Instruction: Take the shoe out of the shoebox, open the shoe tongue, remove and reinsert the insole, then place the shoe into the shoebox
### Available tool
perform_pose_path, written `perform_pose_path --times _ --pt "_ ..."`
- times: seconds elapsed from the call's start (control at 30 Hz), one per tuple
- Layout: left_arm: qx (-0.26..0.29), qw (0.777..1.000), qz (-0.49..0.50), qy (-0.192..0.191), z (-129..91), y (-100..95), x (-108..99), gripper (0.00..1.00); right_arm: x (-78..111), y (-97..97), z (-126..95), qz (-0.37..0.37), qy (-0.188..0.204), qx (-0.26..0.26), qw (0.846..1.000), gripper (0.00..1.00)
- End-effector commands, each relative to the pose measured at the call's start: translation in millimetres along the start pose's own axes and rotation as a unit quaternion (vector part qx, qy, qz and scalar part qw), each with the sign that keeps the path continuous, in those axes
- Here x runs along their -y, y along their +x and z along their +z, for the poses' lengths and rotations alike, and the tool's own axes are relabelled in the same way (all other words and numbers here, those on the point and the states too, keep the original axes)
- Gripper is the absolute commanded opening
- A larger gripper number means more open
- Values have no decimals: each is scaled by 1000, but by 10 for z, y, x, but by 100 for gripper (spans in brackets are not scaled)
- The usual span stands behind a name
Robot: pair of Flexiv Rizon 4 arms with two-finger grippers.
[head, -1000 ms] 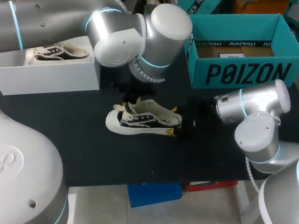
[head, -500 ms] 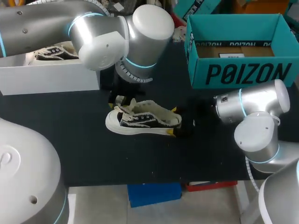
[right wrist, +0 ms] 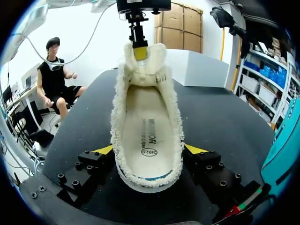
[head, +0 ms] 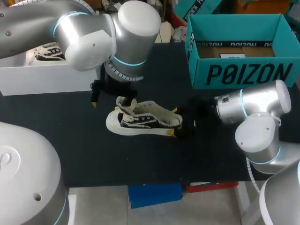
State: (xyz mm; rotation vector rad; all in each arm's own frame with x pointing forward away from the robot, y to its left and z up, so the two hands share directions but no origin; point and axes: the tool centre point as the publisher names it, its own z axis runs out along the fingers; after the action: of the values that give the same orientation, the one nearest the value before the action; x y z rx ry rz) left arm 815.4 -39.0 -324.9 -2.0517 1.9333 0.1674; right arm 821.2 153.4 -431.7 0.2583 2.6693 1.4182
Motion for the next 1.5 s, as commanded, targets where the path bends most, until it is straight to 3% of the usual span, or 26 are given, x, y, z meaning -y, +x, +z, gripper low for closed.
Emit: perform_pose_path --times 0.03,0.23,0.43,0.67,0.83,0.97,1.03,1.07,1.1,1.13,1.17,1.23,1.5 --pt "-12 1000 -5 -2 93 -125 -9 100 9 -9 3 1 2 1 1000 0" --pt "-4 1000 -17 -16 207 -254 10 100 9 -9 3 1 2 1 1000 0" --pt "16 1000 -9 -25 340 -230 -9 100 9 -9 3 1 2 1 1000 0" --pt "29 999 -2 -20 351 -219 14 100 9 -9 3 1 2 1 1000 0" --pt "3 999 46 -4 124 -232 48 100 9 -9 3 1 2 1 1000 0" --pt "-94 980 173 -11 -300 -261 24 100 9 -9 3 1 2 1 1000 0" --pt "-168 955 245 -29 -509 -254 41 100 9 -9 3 1 2 1 1000 0" --pt "-204 937 280 -40 -608 -234 59 78 9 -9 3 1 2 1 1000 0" --pt "-245 912 323 -61 -695 -213 72 42 9 -9 3 1 2 1 1000 0" --pt "-275 882 373 -90 -773 -185 86 0 9 -9 3 1 2 1 1000 0" --pt "-304 852 415 -95 -853 -140 87 0 9 -9 3 1 2 1 1000 0" --pt "-346 762 526 -152 -1028 -34 38 0 9 -9 3 1 2 1 1000 0" --pt "-348 662 633 -196 -1279 632 -10 0 9 -9 3 1 2 1 1000 0"
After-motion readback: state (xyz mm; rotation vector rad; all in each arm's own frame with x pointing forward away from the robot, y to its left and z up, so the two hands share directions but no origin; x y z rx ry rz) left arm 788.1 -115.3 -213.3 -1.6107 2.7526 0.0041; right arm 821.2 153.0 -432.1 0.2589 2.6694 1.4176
